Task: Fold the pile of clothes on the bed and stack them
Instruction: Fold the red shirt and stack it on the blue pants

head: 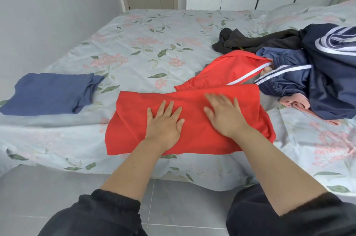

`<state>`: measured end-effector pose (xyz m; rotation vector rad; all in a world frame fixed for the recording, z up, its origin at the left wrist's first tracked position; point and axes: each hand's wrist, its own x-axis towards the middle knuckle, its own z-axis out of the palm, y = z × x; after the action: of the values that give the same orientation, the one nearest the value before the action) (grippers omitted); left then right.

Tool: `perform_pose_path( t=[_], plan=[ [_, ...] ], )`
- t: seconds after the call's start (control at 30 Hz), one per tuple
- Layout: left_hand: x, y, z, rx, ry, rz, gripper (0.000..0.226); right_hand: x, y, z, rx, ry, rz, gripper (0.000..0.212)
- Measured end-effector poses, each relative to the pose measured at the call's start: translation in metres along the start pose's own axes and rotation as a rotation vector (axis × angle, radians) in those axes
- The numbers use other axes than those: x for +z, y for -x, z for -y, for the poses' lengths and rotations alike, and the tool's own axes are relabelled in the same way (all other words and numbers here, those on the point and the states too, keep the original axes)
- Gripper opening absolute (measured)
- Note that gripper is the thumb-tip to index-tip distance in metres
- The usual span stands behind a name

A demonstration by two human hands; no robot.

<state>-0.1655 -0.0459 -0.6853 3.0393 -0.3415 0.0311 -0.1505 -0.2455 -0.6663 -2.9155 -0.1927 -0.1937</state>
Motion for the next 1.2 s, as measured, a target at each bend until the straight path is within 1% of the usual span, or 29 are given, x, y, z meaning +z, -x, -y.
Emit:
perform_pose_path(
  t=[0.03,0.07,0.13,0.2,0.27,0.33,0.37,0.4,0.43,0.5,0.57,0.73,0.8,0.87,0.93,1.0,1.03,1.1,1.13,1.2],
  plan=[
    [-0.003,0.0,0.008,-0.048,-0.004,0.022,0.053,0.009,0.0,0.001,0.073,0.044,0.123,0.053],
    [-0.006,-0.001,0.017,-0.115,0.01,0.055,0.055,0.014,-0.002,0.002,0.179,0.081,0.178,0.055],
    [-0.014,-0.001,0.043,-0.314,0.082,0.123,0.058,0.017,-0.006,0.004,0.354,0.109,0.153,0.057],
    [-0.024,-0.001,0.073,-0.485,0.157,0.137,0.058,0.019,-0.01,0.01,0.387,0.115,0.13,0.058],
    [-0.03,-0.002,0.097,-0.549,0.267,0.039,0.054,0.02,-0.011,0.019,0.296,0.072,0.074,0.06],
    [-0.034,-0.002,0.111,-0.592,0.348,-0.095,0.053,0.023,-0.009,0.029,0.115,0.021,0.003,0.059],
    [-0.034,-0.001,0.115,-0.619,0.349,-0.125,0.053,0.026,-0.008,0.033,0.039,0.013,0.009,0.058],
    [-0.034,0.0,0.118,-0.641,0.329,-0.113,0.053,0.029,-0.008,0.036,-0.004,0.024,0.039,0.057],
    [-0.032,0.002,0.121,-0.655,0.297,-0.069,0.053,0.032,-0.008,0.038,-0.011,0.047,0.074,0.056],
    [-0.029,0.003,0.124,-0.679,0.265,-0.003,0.054,0.035,-0.009,0.039,0.051,0.083,0.09,0.055],
    [-0.03,0.002,0.126,-0.688,0.334,-0.006,0.055,0.035,-0.01,0.04,0.118,0.087,0.062,0.055],
    [-0.04,0.005,0.129,-0.678,0.751,0.087,0.055,0.031,-0.01,0.047,0.14,0.101,0.085,0.056],
    [-0.046,0.009,0.129,-0.688,1.0,0.122,0.045,0.027,-0.007,0.052,0.116,0.074,0.038,0.059],
    [-0.051,0.013,0.127,-0.697,1.229,0.177,0.035,0.027,-0.001,0.061,0.052,0.072,-0.011,0.062],
    [-0.054,0.016,0.125,-0.685,1.343,0.225,0.03,0.032,0.009,0.07,-0.007,0.122,0.068,0.062],
    [-0.058,0.019,0.122,-0.652,1.415,0.256,0.026,0.037,0.014,0.073,-0.014,0.145,0.156,0.062],
    [-0.062,0.019,0.12,-0.629,1.456,0.254,0.025,0.036,0.015,0.073,-0.013,0.126,0.168,0.061],
    [-0.072,0.017,0.111,-0.574,1.568,0.209,0.023,0.029,0.013,0.069,-0.026,0.0,0.155,0.057],
    [-0.078,0.015,0.105,-0.535,1.627,0.175,0.021,0.023,0.013,0.066,-0.019,-0.139,0.141,0.054],
    [-0.093,0.01,0.083,-0.456,1.714,0.144,0.016,0.007,0.013,0.057,0.076,-0.558,0.096,0.045]
  ],
)
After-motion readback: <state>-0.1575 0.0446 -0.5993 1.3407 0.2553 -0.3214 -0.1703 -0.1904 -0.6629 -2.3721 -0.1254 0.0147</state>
